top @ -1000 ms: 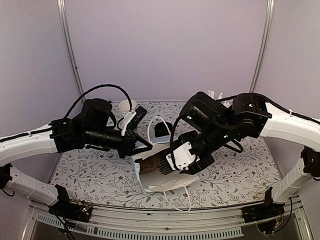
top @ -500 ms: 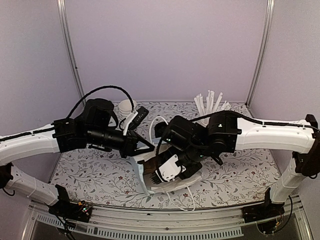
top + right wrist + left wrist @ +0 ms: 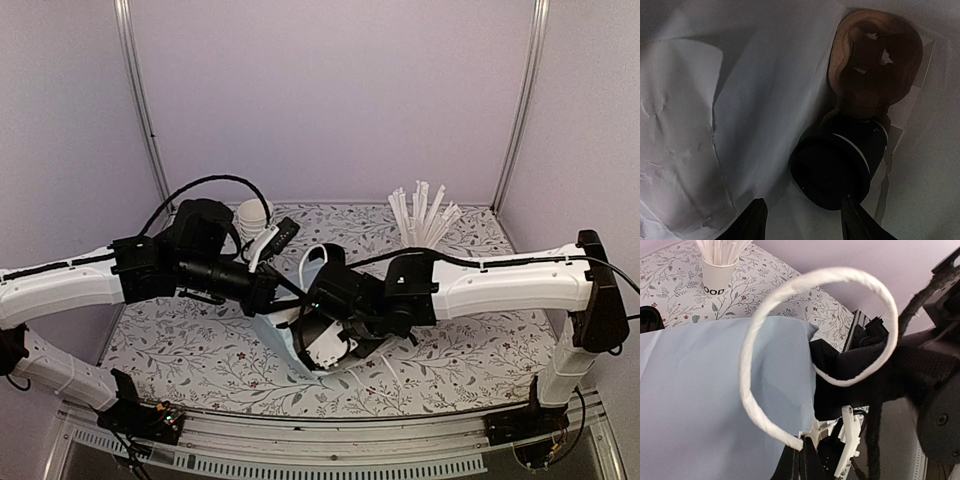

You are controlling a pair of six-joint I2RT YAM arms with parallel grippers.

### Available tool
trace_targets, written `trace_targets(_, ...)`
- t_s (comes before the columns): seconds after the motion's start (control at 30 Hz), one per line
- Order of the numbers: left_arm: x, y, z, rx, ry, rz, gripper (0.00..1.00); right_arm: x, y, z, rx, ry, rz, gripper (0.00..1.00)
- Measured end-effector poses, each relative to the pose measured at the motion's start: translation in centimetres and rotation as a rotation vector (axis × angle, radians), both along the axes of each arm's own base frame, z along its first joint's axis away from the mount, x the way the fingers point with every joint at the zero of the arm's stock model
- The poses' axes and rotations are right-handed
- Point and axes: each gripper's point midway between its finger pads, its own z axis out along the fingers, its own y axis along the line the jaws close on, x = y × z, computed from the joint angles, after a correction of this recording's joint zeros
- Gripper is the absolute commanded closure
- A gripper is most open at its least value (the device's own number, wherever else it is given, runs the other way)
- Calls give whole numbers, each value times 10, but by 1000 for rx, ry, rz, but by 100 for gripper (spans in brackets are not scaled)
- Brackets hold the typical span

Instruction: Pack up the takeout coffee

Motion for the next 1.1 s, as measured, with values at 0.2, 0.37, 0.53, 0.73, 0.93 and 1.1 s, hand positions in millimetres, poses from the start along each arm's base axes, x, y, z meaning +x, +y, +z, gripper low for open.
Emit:
trace_targets(0.2, 1, 1, -4, 12, 11, 1, 100, 8, 0, -5, -37, -54, -4, 47)
trace_targets(0.37, 1, 4, -3, 14, 18, 6, 100, -3, 1, 0, -41, -31, -1, 46)
trace_targets(0.53, -5, 8, 14, -41, 38, -1, 100, -18, 10, 26, 13, 29, -4, 44)
trace_targets(0.73, -8, 8, 36, -130, 83, -30, 100, -33, 18, 73, 113, 103, -12, 37)
trace_targets(0.93, -9, 7, 36, -164, 175, -68, 100, -49, 7, 80, 97, 187, -18, 33)
trace_targets(1.1, 2, 10, 22, -144, 220, -52, 100, -59, -3, 74, 57, 242, -29, 33)
